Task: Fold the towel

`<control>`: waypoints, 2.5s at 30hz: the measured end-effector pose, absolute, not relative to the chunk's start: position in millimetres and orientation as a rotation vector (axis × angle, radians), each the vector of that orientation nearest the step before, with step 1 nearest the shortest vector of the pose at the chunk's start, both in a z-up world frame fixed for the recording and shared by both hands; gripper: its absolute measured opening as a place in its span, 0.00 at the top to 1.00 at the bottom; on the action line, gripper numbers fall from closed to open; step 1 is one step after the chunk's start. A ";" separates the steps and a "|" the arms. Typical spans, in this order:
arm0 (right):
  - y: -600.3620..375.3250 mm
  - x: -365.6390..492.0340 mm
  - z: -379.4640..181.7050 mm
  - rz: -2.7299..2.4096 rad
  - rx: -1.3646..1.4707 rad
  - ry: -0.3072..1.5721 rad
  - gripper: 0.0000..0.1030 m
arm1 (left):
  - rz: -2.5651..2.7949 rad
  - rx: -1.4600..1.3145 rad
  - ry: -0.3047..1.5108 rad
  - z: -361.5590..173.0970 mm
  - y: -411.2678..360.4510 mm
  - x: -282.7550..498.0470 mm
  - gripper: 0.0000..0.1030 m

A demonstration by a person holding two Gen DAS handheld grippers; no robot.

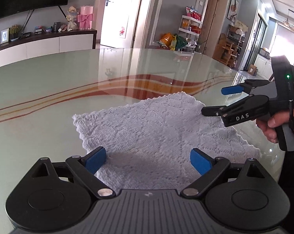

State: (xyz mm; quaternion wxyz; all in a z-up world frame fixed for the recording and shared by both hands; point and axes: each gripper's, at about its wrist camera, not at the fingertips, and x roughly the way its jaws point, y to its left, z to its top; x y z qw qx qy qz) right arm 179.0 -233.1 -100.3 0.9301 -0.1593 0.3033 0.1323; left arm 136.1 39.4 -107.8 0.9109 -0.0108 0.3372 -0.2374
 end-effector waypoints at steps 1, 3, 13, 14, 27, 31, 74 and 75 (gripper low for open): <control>-232.6 179.2 -96.7 0.271 -0.313 0.603 0.02 | -0.486 -0.024 0.698 -107.3 38.7 137.0 0.08; -225.7 183.5 -93.7 0.288 -0.294 0.597 0.02 | -0.480 -0.027 0.699 -106.6 37.3 138.5 0.08; -237.5 199.2 -108.6 0.209 -0.304 0.642 0.00 | -0.490 0.010 0.696 -107.9 34.6 135.3 0.06; -242.6 200.3 -108.3 0.192 -0.303 0.646 0.01 | -0.490 0.007 0.695 -108.1 34.7 135.6 0.06; -227.7 194.6 -109.3 0.250 -0.318 0.633 0.01 | -0.486 -0.005 0.694 -109.4 35.0 135.5 0.04; -234.0 200.5 -103.9 0.159 -0.360 0.608 0.01 | -0.488 -0.009 0.693 -109.0 35.1 134.9 0.04; -225.7 186.0 -104.6 0.271 -0.299 0.554 0.01 | -0.418 -0.045 0.676 -100.7 37.9 145.5 0.05; -218.7 184.2 -106.9 0.284 -0.309 0.558 0.01 | -0.408 -0.056 0.673 -99.5 38.8 149.8 0.05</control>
